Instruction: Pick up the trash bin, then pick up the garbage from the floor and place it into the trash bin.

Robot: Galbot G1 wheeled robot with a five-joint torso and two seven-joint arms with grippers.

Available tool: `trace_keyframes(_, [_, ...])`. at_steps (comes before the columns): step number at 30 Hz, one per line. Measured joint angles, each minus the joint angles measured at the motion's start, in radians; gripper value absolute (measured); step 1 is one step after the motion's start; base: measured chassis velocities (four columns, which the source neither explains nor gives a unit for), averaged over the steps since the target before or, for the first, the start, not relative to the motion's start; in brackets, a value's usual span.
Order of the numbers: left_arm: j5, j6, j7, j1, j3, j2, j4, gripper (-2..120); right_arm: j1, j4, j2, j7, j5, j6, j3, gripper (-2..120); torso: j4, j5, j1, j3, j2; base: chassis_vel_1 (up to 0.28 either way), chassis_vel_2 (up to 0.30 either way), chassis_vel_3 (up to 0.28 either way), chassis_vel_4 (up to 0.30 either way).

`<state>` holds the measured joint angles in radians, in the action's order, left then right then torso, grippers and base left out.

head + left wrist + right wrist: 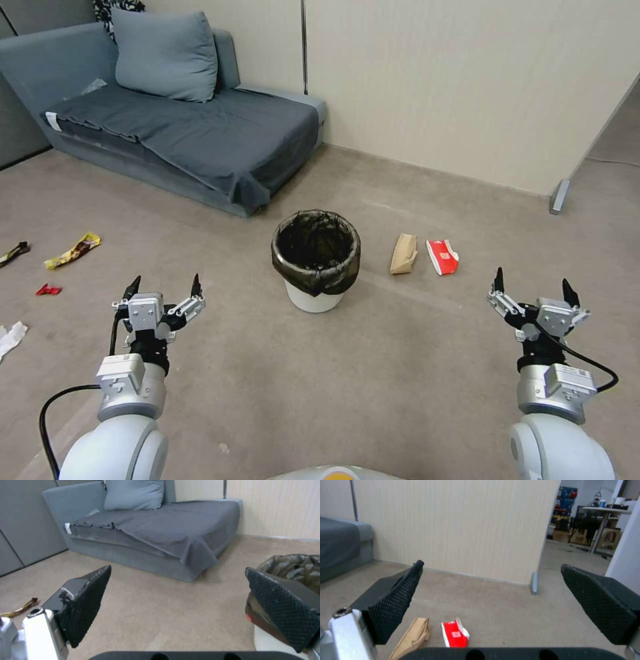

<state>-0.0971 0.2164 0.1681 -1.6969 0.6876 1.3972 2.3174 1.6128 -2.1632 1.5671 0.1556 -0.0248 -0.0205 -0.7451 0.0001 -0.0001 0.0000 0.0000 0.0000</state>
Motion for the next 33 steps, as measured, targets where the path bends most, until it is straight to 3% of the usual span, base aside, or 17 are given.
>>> trace_keyframes(33, [-0.019, 0.019, 0.002, 0.015, 0.008, -0.012, -0.004, 100, -0.02, 0.023, 0.003, 0.023, 0.002, -0.014, 0.003, 100, 0.0, -0.0002, 0.0, 0.0, 0.0, -0.108, 0.114, 0.109, -0.109])
